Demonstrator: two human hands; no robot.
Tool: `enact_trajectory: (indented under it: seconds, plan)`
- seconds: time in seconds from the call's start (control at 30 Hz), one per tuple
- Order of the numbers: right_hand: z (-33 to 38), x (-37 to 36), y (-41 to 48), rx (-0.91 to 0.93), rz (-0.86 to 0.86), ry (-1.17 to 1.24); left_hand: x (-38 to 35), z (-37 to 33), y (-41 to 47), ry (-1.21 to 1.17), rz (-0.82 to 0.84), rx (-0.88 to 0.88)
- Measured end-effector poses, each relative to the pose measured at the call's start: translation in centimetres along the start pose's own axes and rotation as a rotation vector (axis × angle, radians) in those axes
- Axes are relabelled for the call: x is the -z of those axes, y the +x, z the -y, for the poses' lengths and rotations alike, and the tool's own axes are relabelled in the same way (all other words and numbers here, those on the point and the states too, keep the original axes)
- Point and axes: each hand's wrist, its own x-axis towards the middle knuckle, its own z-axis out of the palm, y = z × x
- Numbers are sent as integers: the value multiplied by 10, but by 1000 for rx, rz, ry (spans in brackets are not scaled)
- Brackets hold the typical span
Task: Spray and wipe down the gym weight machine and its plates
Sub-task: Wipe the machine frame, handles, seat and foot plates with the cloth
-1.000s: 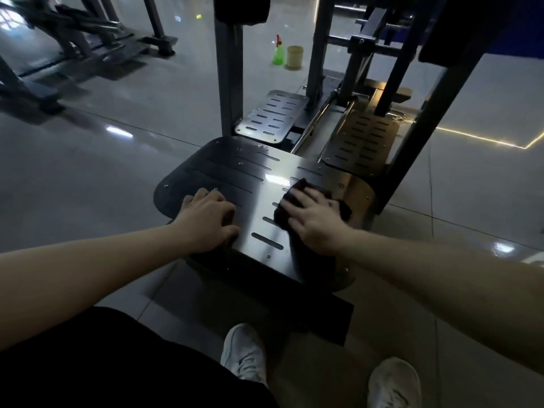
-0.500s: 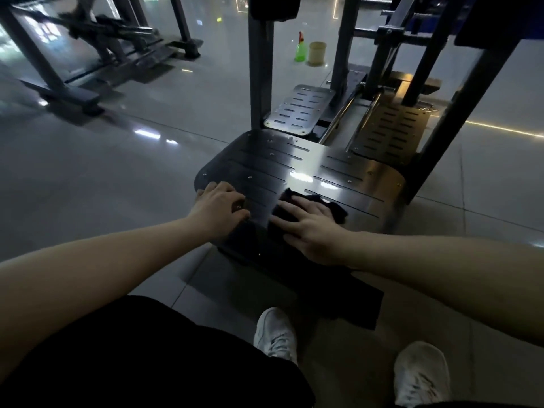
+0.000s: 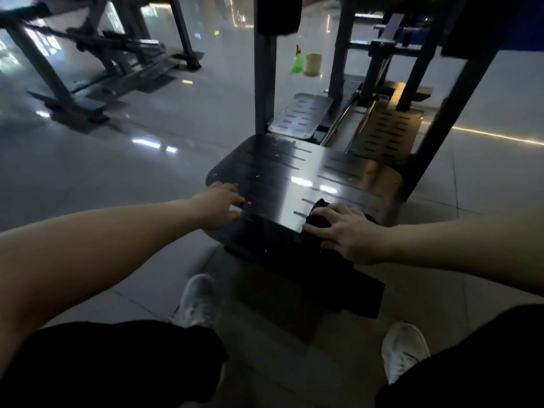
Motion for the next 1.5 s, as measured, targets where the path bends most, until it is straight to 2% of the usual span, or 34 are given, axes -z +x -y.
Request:
enact_trajectory:
  seconds: [0.13, 0.3, 0.43, 0.57, 0.67, 0.77, 0.93, 1.07, 1.13, 1.3, 1.37, 1.5]
  plan:
    - [36, 1, 44, -38, -108, 138, -12, 20, 2, -105, -124, -70]
    - [87, 20, 135, -68, -153, 170, -18, 50, 8, -158, -247, -91]
    - [90, 19, 141, -59, -170, 170, -18, 59, 20, -197, -300, -91]
    - [52, -2, 76, -6, -162, 199, -9, 60, 34, -153, -225, -121]
    - [18, -15, 17, -43, -95, 226, -1, 66, 44, -85, -177, -134]
    - [15, -21, -10, -102, -72, 250, 2, 75, 51, -109, -132, -137]
    - [62, -3, 46, -208, -127, 307, 1, 92, 63, -188, -126, -186]
    - [112, 15, 133, -255, -234, 309, 12, 101, 78, -111, -69, -199]
    - [130, 27, 170, -267, -225, 298, 18, 105, 84, -113, -45, -182]
    - [135, 34, 174, -294, -185, 250, 24, 112, 93, -116, 2, -195]
    - [123, 28, 151, -390, -158, 254, 24, 114, 95, -109, 11, -218]
    - [87, 20, 101, -773, -39, 272, 20, 119, 96, -116, -3, -265]
